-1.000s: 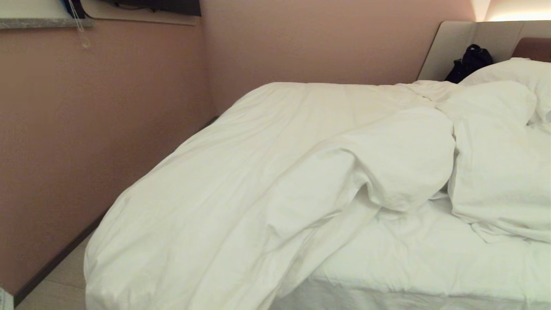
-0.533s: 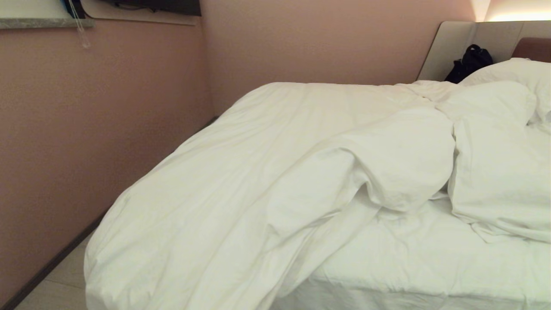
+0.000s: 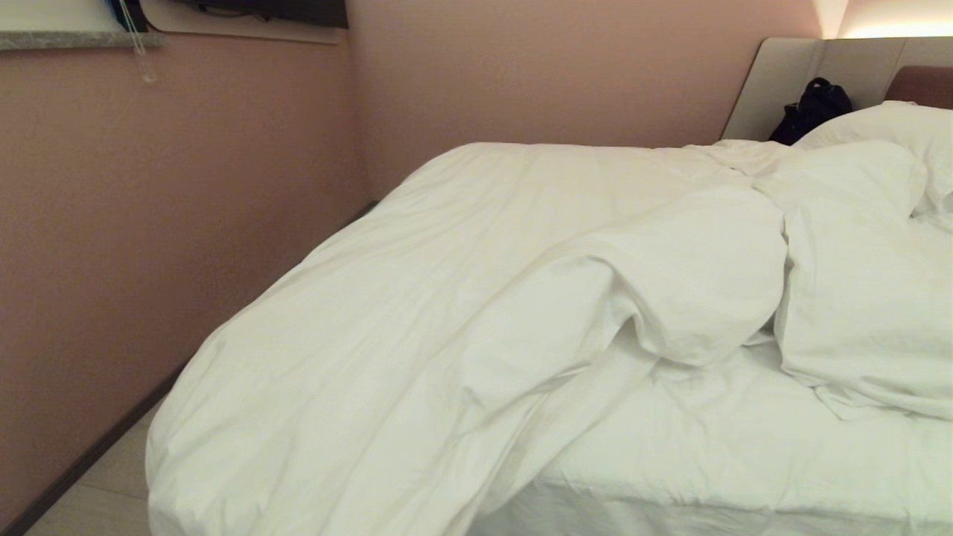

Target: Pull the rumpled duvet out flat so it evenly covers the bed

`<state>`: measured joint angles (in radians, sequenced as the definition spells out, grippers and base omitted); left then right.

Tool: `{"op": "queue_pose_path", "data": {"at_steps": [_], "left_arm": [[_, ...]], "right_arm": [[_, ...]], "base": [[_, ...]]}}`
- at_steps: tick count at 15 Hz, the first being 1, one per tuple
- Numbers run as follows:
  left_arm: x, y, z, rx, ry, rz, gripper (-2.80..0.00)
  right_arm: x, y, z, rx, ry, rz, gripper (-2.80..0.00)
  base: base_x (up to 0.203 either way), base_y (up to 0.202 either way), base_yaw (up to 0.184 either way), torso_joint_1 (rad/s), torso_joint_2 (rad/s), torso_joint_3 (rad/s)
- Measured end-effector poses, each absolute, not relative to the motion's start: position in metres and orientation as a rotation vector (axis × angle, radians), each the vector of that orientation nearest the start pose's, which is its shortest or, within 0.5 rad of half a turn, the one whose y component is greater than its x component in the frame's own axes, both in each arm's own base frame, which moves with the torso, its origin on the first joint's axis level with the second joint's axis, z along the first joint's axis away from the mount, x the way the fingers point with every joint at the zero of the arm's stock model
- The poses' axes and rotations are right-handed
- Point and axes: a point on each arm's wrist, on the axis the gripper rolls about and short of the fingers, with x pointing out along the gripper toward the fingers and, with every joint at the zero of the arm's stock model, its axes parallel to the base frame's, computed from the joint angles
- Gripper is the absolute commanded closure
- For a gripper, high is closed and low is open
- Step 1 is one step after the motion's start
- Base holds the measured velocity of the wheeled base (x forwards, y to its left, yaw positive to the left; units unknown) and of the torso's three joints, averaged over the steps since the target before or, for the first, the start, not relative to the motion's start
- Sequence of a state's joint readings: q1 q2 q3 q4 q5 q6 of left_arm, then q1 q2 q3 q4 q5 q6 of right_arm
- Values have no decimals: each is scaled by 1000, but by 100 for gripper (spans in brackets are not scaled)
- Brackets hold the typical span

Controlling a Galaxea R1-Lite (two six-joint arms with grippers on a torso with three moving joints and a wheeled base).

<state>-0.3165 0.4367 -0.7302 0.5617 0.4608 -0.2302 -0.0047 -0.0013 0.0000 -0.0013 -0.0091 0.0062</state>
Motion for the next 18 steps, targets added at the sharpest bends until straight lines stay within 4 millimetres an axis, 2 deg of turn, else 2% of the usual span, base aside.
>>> {"op": "queue_pose_path", "data": {"at_steps": [2, 3, 7, 13, 18], "left_arm": [[-35, 19, 221, -141, 194, 240, -280], [-38, 18, 221, -142, 179, 279, 0], [-55, 12, 217, -115, 113, 402, 0], [-89, 7, 202, -104, -47, 338, 0], [-103, 7, 190, -107, -117, 340, 0]], "right_arm": [[-23, 0, 76, 6, -3, -13, 0], [-23, 0, 76, 6, -3, -14, 0], [-23, 0, 76, 6, -2, -14, 0], [-23, 0, 76, 6, -2, -14, 0], [-23, 0, 76, 7, -3, -14, 0]], "base": [[0, 0, 0, 0, 0, 0], [0, 0, 0, 0, 0, 0], [0, 0, 0, 0, 0, 0], [0, 0, 0, 0, 0, 0], [0, 0, 0, 0, 0, 0]]}}
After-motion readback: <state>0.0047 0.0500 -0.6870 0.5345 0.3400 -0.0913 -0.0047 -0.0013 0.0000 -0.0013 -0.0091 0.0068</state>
